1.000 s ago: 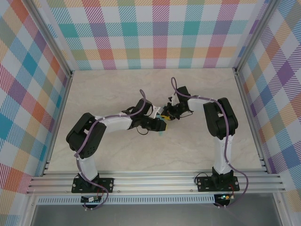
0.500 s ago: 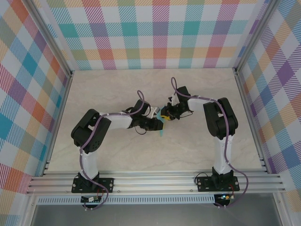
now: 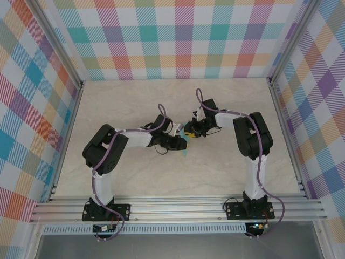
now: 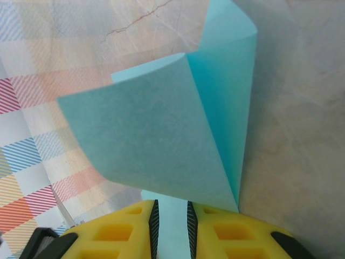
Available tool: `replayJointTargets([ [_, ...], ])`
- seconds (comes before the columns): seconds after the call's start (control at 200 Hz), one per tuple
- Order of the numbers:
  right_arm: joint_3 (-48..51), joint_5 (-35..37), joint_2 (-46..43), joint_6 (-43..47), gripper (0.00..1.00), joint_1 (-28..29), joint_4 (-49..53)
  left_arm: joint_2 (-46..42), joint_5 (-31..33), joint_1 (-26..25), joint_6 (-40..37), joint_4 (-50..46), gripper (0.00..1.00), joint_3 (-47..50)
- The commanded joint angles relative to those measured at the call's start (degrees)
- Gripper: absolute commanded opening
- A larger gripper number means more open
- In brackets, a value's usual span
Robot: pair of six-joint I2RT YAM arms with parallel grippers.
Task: Fold a paper plane with a square sheet of paper (fold left side to right side)
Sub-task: Fold the wing for the fifth time at the center of the table.
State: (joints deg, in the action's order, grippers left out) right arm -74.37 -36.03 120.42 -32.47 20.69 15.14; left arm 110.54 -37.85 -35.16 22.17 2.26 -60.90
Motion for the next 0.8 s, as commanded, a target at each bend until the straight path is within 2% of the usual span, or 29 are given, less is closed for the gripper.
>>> replayJointTargets([
  [0.0, 1.12, 3.55, 3.28, 0.47, 0.23, 0.22, 5.23, -5.43, -1.12, -0.25, -1.65, -2.17, 0.26, -1.18],
  [0.28, 1.06, 3.69, 3.17, 0.45, 0.23, 0.18, 5.43, -0.34, -4.43, -0.69, -3.18, -3.23, 0.27, -4.25],
  [0.795, 0.98, 3.79, 3.27, 0.44, 0.23, 0.23, 5.62, 4.64, -1.23, -1.32, -5.47, -5.15, 0.27, -5.1],
])
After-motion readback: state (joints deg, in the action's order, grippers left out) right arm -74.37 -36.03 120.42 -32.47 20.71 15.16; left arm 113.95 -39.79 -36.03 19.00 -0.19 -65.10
